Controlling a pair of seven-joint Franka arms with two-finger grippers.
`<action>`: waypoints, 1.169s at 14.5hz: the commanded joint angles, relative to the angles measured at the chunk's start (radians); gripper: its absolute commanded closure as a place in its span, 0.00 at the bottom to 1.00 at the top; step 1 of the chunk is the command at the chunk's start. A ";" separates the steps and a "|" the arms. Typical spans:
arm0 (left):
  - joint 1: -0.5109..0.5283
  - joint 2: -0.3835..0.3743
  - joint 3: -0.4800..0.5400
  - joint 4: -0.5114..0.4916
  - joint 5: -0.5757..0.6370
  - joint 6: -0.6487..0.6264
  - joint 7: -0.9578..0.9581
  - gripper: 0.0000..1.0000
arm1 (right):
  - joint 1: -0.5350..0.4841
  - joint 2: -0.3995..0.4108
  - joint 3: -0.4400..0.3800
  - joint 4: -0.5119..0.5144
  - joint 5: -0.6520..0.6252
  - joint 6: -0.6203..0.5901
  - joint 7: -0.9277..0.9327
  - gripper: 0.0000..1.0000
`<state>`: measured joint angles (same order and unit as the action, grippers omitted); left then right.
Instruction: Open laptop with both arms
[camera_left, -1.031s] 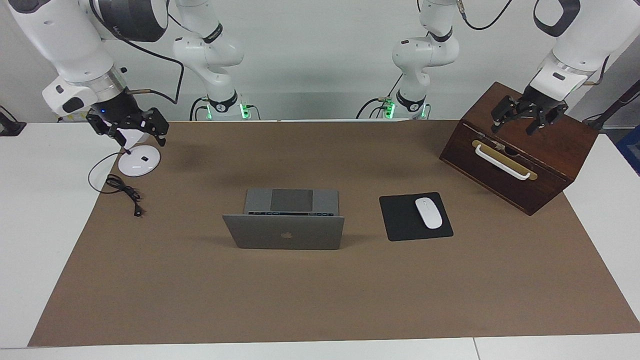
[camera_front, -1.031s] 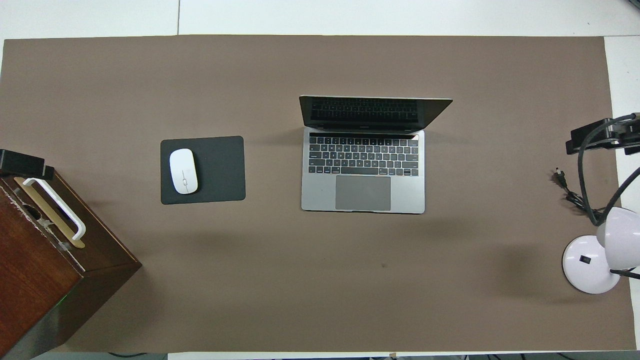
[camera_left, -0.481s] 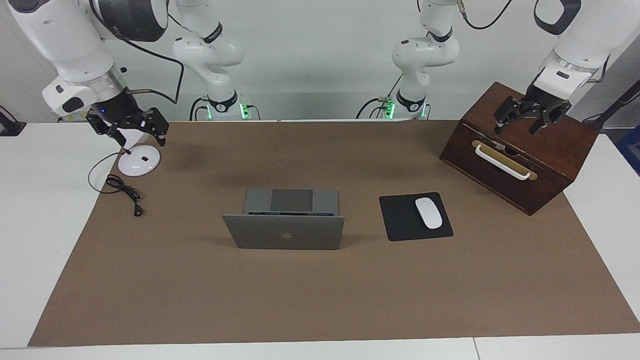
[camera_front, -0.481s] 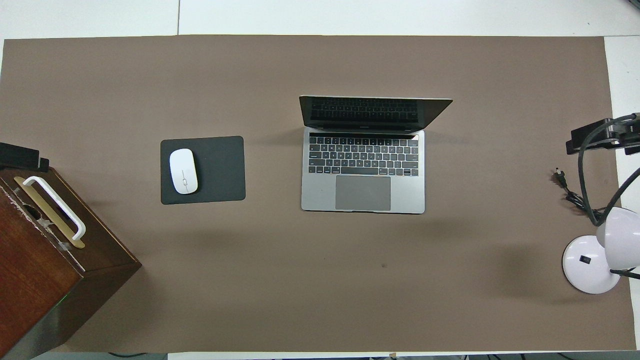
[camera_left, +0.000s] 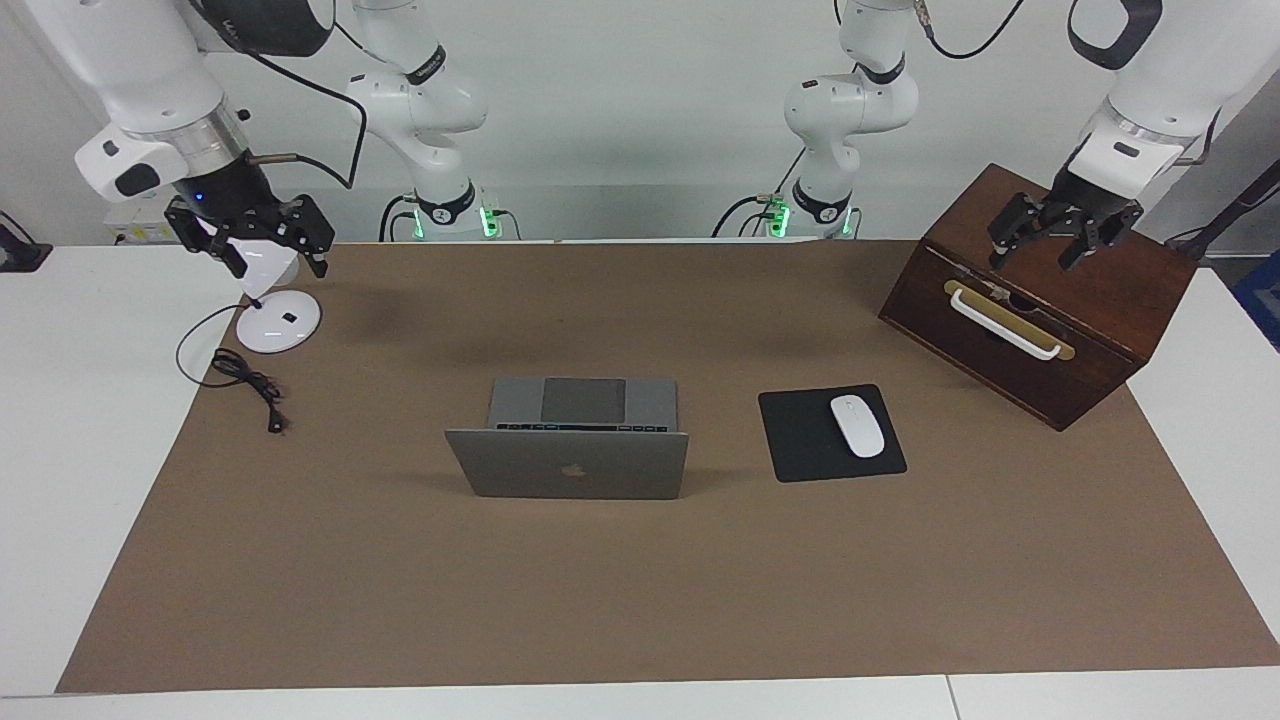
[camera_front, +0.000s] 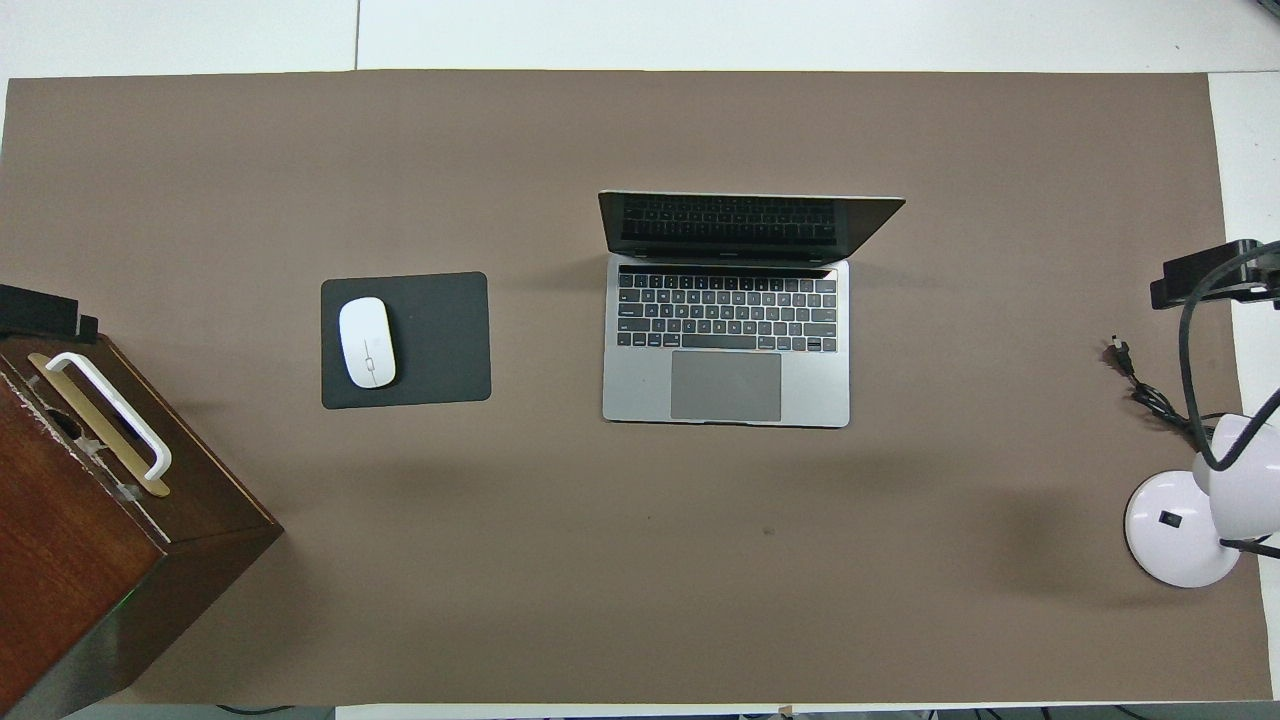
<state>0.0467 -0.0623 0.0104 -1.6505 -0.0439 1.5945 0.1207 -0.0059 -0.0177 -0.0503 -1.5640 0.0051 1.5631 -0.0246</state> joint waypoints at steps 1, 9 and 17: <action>-0.010 0.012 0.005 0.017 0.022 0.002 -0.015 0.00 | 0.000 -0.013 0.003 -0.059 0.004 0.063 -0.024 0.00; -0.010 0.010 0.003 0.018 0.022 0.001 -0.016 0.00 | -0.002 -0.014 0.006 -0.062 0.004 0.048 -0.028 0.00; -0.010 0.010 0.005 0.018 0.021 -0.004 -0.016 0.00 | 0.003 -0.042 0.017 -0.085 0.035 0.002 -0.031 0.00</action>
<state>0.0467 -0.0622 0.0104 -1.6505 -0.0439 1.5945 0.1198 0.0018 -0.0319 -0.0338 -1.6124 0.0135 1.5661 -0.0263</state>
